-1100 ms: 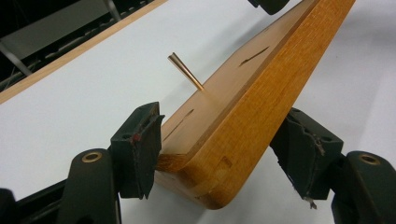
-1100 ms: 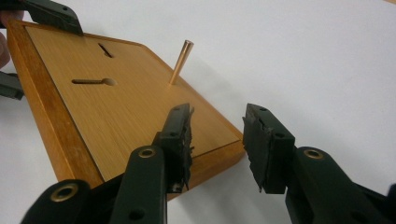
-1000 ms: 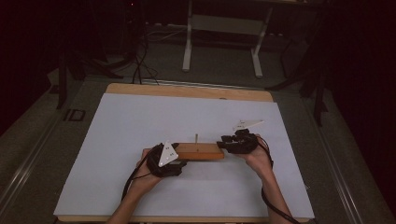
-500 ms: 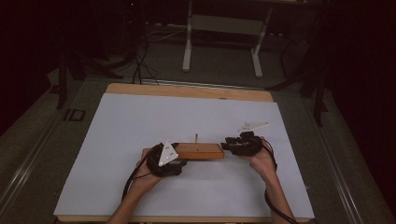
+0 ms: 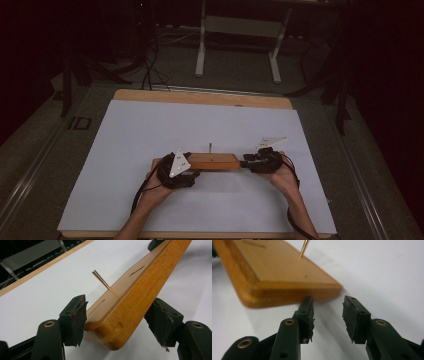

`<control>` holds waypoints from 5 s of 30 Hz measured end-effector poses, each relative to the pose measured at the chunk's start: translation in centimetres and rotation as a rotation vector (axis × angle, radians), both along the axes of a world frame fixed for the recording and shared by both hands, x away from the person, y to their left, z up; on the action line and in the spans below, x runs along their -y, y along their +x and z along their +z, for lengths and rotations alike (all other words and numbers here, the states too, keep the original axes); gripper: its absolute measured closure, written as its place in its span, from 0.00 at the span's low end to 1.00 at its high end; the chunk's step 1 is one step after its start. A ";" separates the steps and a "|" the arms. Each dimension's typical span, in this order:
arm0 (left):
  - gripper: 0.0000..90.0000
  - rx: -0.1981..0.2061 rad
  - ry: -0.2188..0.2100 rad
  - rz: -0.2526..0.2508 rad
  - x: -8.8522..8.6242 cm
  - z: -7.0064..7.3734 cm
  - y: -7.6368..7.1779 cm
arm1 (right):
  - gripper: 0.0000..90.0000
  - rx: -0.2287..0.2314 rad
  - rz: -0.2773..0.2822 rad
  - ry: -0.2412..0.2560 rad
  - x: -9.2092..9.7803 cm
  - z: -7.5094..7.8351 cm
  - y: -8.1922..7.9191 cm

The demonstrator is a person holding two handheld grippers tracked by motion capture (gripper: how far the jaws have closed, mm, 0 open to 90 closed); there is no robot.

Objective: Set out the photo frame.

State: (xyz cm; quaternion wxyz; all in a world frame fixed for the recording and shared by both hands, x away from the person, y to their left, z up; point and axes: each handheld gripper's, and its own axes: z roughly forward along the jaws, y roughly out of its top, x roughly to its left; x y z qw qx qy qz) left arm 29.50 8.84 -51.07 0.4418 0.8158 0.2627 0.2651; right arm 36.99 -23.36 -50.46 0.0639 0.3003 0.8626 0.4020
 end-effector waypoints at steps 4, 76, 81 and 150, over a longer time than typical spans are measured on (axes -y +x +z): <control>0.39 -0.002 -0.004 0.004 0.0 0.0 0.1 | 0.65 0.003 0.040 -0.035 -0.3 -0.3 -0.2; 0.55 -0.084 -0.109 0.127 -2.0 -0.9 2.8 | 0.51 0.161 0.118 0.168 -2.9 -1.3 0.9; 0.56 -0.068 -0.105 0.126 -2.0 -0.8 2.7 | 0.52 0.167 0.122 0.170 -2.9 -1.2 0.8; 0.64 -0.215 -0.159 -0.086 -3.5 0.9 3.7 | 0.59 0.039 0.103 0.256 -2.8 -0.5 0.2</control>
